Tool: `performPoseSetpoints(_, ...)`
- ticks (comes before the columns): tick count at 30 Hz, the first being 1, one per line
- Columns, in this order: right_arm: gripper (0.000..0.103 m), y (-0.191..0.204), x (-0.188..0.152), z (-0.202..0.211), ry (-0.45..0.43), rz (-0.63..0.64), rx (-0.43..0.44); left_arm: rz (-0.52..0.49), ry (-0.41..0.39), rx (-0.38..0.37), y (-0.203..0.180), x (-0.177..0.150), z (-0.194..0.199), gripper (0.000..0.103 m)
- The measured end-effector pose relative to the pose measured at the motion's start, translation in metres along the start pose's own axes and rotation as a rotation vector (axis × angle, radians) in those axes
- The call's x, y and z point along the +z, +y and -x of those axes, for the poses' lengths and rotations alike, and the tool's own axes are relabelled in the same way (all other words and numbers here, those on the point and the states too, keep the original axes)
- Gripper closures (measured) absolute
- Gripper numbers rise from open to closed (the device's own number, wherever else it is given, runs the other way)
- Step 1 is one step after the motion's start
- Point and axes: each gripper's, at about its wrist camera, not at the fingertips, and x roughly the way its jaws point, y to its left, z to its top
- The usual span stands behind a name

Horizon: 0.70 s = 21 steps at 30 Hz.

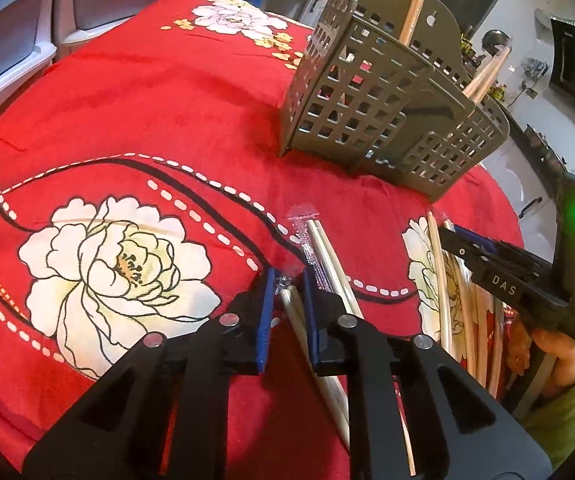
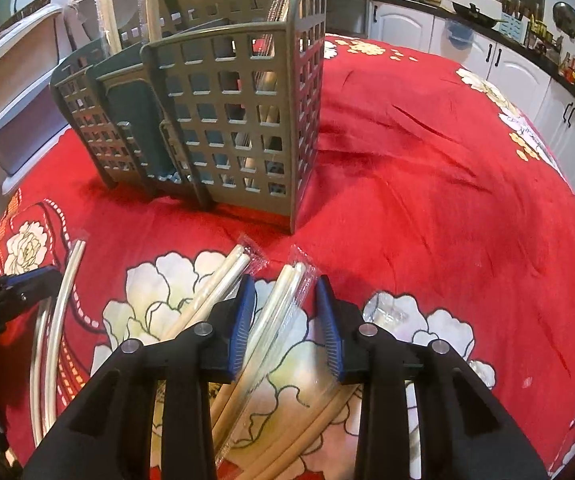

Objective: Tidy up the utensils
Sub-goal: 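Lower both tools onto the wrapped chopstick bundles and close each on chopsticks, then lift a chopstick with the right tool while the left tool lifts its chopsticks toward the caddy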

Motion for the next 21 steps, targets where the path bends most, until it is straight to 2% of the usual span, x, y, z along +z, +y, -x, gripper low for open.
performPoseSetpoints(8, 0.085, -0.007, 0.005, -0.002, -0.013, -0.034, 0.014, 0.046, -0.012, -0.032, 0.006, 0.003, 0.004, 0.098)
performPoseSetpoints(11, 0.089, -0.012, 0.007, 0.0, -0.02, -0.073, 0.047, 0.049, -0.026, -0.038, 0.007, 0.005, 0.009, 0.099)
performPoseSetpoints(12, 0.094, -0.013, 0.007, 0.001, -0.023, -0.081, 0.055, 0.049, -0.03, -0.039, 0.008, 0.006, 0.011, 0.099)
performPoseSetpoints(14, 0.094, -0.016, 0.009, 0.007, -0.046, -0.108, 0.094, 0.051, -0.047, -0.043, 0.009, 0.008, 0.016, 0.099)
performPoseSetpoints(21, 0.096, -0.01, 0.013, 0.033, -0.114, -0.115, 0.14, 0.063, -0.106, -0.046, 0.012, 0.018, 0.035, 0.099)
